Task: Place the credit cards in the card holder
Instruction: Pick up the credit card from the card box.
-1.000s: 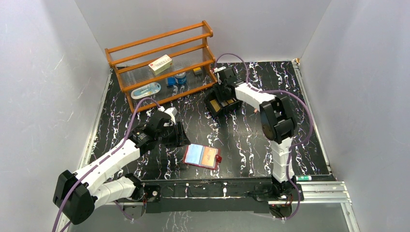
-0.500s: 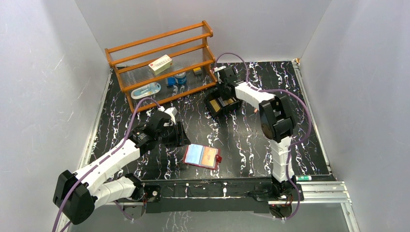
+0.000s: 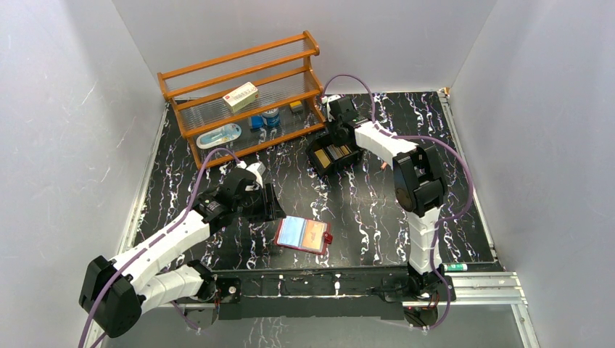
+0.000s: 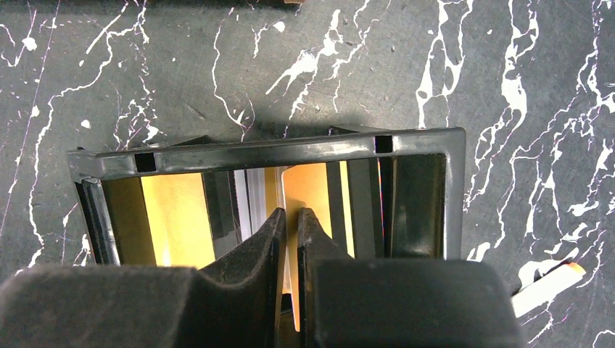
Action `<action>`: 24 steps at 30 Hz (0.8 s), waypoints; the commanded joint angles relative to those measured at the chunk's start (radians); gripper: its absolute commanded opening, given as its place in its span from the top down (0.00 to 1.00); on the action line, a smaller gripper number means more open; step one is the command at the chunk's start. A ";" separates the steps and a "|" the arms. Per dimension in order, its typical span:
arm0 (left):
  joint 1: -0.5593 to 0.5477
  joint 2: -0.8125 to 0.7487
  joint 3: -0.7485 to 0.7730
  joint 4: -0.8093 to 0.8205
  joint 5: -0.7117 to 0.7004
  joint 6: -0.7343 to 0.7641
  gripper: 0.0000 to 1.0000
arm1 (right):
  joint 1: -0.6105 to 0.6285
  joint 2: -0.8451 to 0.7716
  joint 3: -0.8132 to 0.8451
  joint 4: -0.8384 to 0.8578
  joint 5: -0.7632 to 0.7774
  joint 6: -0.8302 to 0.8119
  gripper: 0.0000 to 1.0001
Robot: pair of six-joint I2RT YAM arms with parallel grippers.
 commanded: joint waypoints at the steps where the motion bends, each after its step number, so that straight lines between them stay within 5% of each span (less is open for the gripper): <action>1: 0.004 -0.027 -0.014 0.005 0.011 -0.002 0.52 | 0.002 -0.054 0.026 -0.027 0.012 0.016 1.00; 24: 0.005 0.094 -0.019 -0.038 -0.025 -0.058 0.53 | 0.002 -0.252 0.041 -0.143 0.089 0.096 1.00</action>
